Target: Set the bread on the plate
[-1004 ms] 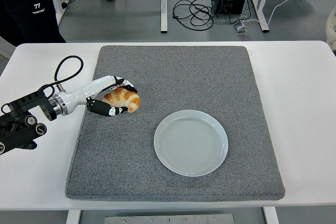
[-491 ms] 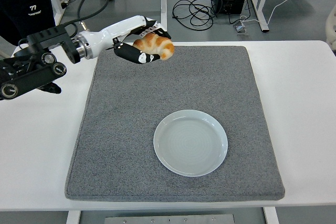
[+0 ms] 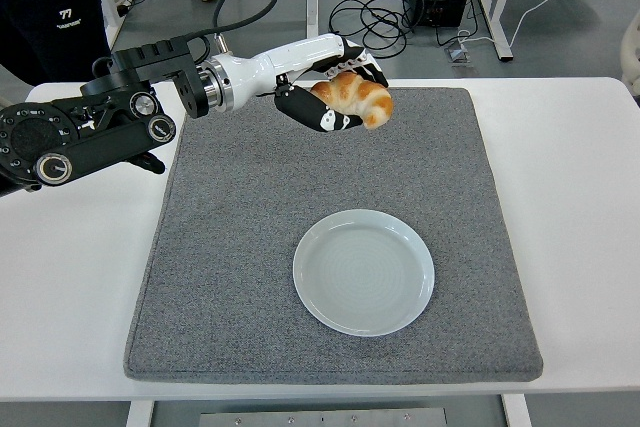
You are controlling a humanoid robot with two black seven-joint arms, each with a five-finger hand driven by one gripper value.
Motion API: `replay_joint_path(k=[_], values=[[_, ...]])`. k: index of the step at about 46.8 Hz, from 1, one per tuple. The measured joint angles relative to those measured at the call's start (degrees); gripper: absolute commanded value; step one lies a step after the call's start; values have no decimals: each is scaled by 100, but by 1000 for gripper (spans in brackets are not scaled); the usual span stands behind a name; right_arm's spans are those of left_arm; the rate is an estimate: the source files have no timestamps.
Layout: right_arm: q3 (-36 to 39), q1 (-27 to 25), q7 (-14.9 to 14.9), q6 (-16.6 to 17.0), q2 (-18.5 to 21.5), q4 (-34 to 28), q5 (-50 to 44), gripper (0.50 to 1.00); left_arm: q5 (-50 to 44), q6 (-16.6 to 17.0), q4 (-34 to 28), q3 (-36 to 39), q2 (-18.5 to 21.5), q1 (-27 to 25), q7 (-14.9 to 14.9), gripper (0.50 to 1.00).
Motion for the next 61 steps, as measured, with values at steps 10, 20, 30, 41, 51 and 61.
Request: replay_joint_path(k=[10,20,30,41,51,61], values=[[0,-1,4,-1,0,0,0,1000,32,27,-243,154,-81,-111,52,500],[0,1,3,-1,0,1,0,1000,186,114,-518,560,-255,-42,28,500],[0,-2,-1,-1,1,1,0,1000,893,343,-593,733,-419,356,-42,500],[0,0,1,-1,0,1,0,1000,1646,587,-591,736,-547,942,-126,500],[0,1,1,-1,0,1,0,1000,2211,784,-583,735,-533,1222,-379,500],[0,1,0,0,0,-1,0,1000,2517,918,-556,744,-530,1402,-488,500]])
